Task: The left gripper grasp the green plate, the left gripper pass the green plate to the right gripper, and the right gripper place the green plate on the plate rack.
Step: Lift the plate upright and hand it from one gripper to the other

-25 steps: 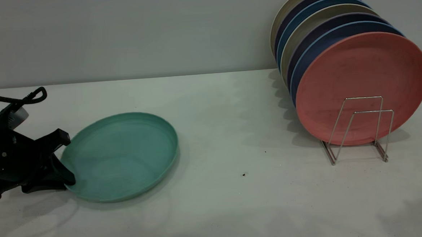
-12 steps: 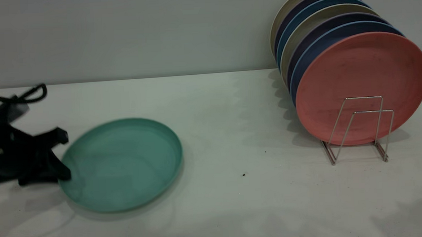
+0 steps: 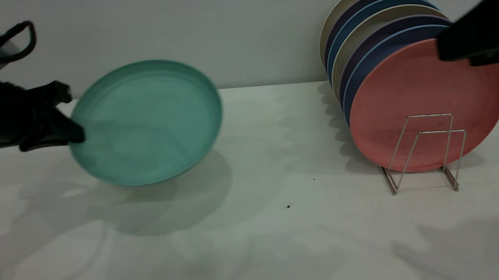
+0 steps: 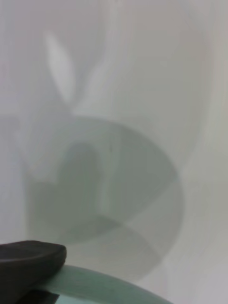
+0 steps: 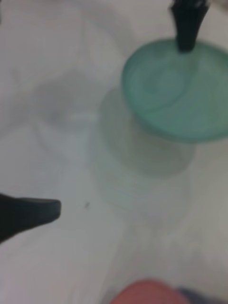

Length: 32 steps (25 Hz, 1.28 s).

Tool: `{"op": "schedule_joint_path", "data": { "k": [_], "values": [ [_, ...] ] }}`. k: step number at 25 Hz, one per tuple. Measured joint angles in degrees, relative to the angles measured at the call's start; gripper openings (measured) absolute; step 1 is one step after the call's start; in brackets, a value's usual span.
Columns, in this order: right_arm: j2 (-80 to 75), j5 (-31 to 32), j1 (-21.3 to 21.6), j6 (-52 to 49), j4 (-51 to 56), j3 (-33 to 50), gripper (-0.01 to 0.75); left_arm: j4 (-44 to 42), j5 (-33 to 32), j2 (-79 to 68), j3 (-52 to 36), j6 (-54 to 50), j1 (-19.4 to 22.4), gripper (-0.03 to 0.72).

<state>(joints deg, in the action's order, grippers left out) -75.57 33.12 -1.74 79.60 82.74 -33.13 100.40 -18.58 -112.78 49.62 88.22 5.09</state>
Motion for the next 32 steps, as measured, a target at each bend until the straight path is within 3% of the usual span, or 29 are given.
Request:
{"op": "schedule_joint_path", "data": {
  "k": [5,11,23,32],
  "values": [
    [-7.01,1.2,0.0,10.4,11.52,-0.17,0.479,-0.3,-2.23,0.05,-0.05,0.88,-5.75,0.012],
    [-14.54,1.92,0.0,17.32,17.96,-0.17,0.479,-0.4,-3.22,0.05,-0.05,2.49,-13.02,0.012],
    [-20.77,8.98,0.0,18.85,18.61,-0.45,0.479,-0.35,-4.91,0.06,1.32,3.04,-19.02,0.012],
    [-20.83,9.06,0.0,18.89,18.62,-0.63,0.479,-0.34,-5.65,0.06,2.88,2.95,-22.51,0.012]
  ]
}}
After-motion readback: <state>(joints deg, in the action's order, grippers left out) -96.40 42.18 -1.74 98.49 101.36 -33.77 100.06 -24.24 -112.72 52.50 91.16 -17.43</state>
